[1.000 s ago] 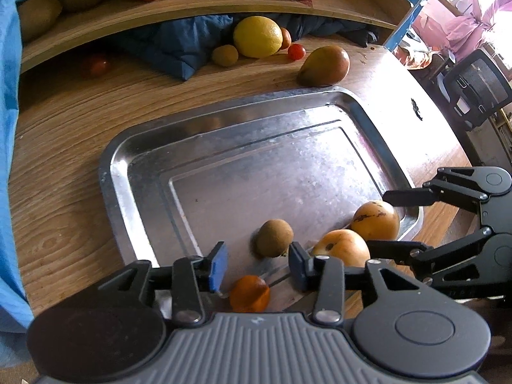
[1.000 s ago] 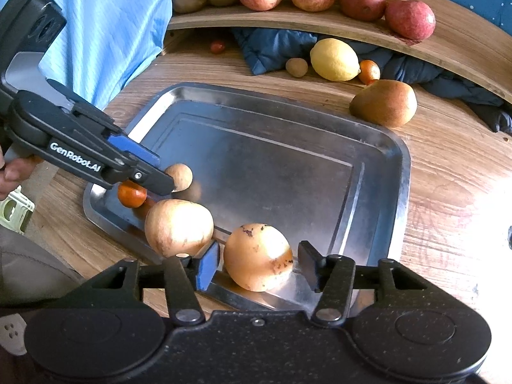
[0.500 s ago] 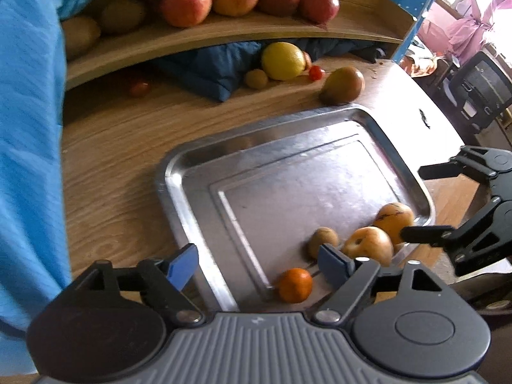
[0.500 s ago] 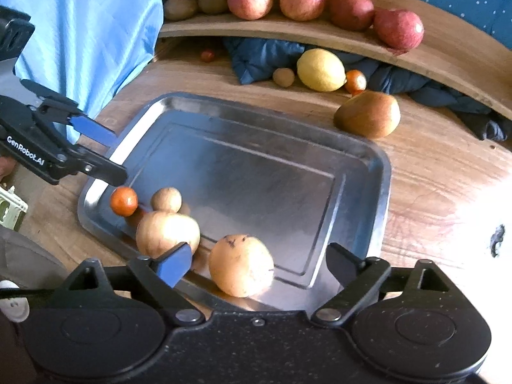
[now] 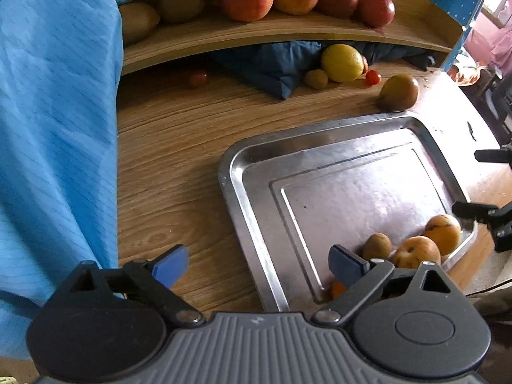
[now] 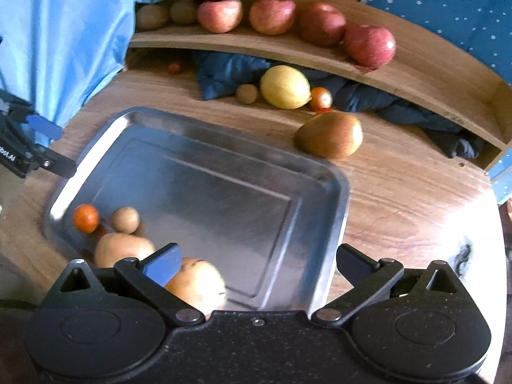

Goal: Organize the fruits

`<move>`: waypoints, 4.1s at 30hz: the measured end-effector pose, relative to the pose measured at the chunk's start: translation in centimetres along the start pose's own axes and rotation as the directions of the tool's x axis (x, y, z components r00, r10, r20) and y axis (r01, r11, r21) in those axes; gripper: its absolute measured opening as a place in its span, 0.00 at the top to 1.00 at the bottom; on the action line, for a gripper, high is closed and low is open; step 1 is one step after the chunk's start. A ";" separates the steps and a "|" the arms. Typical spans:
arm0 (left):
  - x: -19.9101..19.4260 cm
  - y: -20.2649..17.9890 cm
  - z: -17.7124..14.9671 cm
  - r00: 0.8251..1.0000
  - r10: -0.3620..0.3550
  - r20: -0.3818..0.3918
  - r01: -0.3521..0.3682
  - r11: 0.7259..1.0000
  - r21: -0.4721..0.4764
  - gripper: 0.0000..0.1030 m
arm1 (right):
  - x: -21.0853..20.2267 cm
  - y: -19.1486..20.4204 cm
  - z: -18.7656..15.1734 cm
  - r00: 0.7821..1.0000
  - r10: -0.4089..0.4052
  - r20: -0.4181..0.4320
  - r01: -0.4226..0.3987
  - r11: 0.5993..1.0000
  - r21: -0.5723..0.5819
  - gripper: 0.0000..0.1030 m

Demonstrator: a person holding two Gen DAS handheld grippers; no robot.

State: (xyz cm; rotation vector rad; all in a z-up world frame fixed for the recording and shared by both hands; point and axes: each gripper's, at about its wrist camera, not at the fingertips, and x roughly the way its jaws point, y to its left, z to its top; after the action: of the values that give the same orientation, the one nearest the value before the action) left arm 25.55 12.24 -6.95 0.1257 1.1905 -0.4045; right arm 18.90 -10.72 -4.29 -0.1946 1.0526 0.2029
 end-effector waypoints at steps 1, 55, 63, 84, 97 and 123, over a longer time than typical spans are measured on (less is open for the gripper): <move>0.1 -0.2 0.2 1.000 0.007 0.000 -0.007 1.000 0.003 0.05 | 0.1 -0.2 0.1 1.000 -0.007 0.004 0.007 1.000 0.002 0.01; 10.3 -7.2 15.4 0.990 -0.019 0.141 0.052 0.971 -0.235 0.10 | 8.6 -8.2 6.4 0.994 0.036 0.104 -0.049 0.992 0.118 0.01; 11.3 -7.1 15.4 0.987 -0.031 0.156 0.066 0.972 -0.224 0.21 | 9.6 -8.1 6.7 0.994 0.052 0.092 -0.063 0.991 0.120 0.01; 10.7 -6.8 14.9 0.984 -0.032 0.176 0.071 0.972 -0.223 0.48 | 10.3 -7.8 7.2 0.995 0.055 0.089 -0.065 0.991 0.118 0.01; 10.9 -6.5 15.0 0.986 -0.012 0.166 0.051 0.971 -0.235 0.57 | 10.4 -7.9 7.3 0.995 0.056 0.087 -0.066 0.990 0.123 0.03; 10.6 -6.8 14.2 0.983 -0.031 0.178 0.073 0.970 -0.233 0.70 | 10.3 -8.0 7.2 0.991 0.051 0.124 -0.068 0.989 0.134 0.29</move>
State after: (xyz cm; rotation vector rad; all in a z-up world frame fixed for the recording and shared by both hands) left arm 38.75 -0.86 -10.66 -0.1470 1.0624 -0.3087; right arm 31.93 -15.84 -9.36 -0.0259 0.9492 0.1928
